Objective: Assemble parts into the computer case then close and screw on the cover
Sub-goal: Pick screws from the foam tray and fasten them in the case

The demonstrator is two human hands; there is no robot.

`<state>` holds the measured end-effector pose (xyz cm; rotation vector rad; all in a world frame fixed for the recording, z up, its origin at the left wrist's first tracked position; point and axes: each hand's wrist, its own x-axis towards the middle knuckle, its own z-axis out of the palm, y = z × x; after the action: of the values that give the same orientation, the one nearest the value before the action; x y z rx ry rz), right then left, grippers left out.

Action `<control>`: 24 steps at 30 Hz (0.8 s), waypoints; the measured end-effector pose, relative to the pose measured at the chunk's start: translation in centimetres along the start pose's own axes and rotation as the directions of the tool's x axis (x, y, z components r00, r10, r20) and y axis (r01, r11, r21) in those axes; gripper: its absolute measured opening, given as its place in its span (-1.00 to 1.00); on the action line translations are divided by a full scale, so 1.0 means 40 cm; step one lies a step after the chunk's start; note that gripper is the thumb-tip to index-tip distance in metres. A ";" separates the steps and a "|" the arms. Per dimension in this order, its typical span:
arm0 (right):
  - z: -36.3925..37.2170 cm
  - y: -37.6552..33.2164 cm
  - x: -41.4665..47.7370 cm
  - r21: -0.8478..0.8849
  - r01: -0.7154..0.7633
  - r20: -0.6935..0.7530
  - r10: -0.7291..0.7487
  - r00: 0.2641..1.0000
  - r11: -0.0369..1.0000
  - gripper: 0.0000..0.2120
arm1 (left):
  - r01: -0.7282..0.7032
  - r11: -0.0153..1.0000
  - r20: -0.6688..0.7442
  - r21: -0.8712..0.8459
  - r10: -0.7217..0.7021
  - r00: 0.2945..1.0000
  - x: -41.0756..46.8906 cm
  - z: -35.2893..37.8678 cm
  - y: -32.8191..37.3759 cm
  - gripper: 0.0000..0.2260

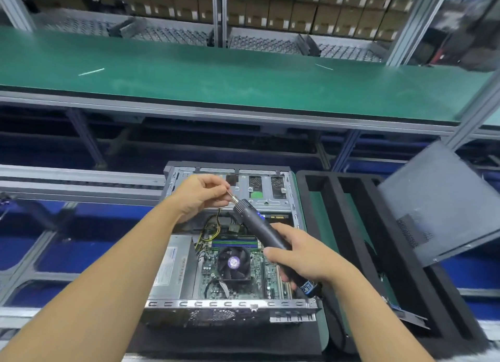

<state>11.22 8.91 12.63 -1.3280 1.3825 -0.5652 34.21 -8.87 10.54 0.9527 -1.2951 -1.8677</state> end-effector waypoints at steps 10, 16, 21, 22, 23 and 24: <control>-0.019 -0.015 0.023 -0.158 0.007 0.005 -0.007 1.000 0.987 -0.70 | 0.001 0.824 0.087 0.567 -0.061 0.994 0.007 -0.043 0.066 -0.89; -0.040 -0.010 0.043 -0.200 0.019 -0.009 -0.021 1.000 0.980 -0.65 | -0.024 0.882 0.050 0.471 0.000 0.999 0.010 -0.021 0.034 -0.86; -0.062 -0.007 0.065 -0.284 -0.021 -0.043 0.009 0.999 0.959 -0.49 | -0.079 0.873 0.049 0.481 0.062 0.997 0.007 -0.015 0.017 -0.80; -0.067 -0.008 0.070 -0.307 -0.030 -0.049 0.016 0.999 0.951 -0.45 | -0.086 0.858 0.061 0.506 0.064 0.996 0.007 -0.012 0.016 -0.80; -0.071 -0.009 0.074 -0.326 -0.034 -0.051 0.019 0.999 0.945 -0.44 | -0.092 0.843 0.067 0.530 0.066 0.996 0.006 -0.009 0.017 -0.80; -0.075 -0.010 0.078 -0.345 -0.037 -0.050 0.021 0.999 0.938 -0.45 | -0.102 0.820 0.075 0.562 0.073 0.995 0.005 -0.007 0.019 -0.81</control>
<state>9.36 4.99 12.74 -1.5789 1.5885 -0.3418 34.42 -9.39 11.16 1.1157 -1.9528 -1.4558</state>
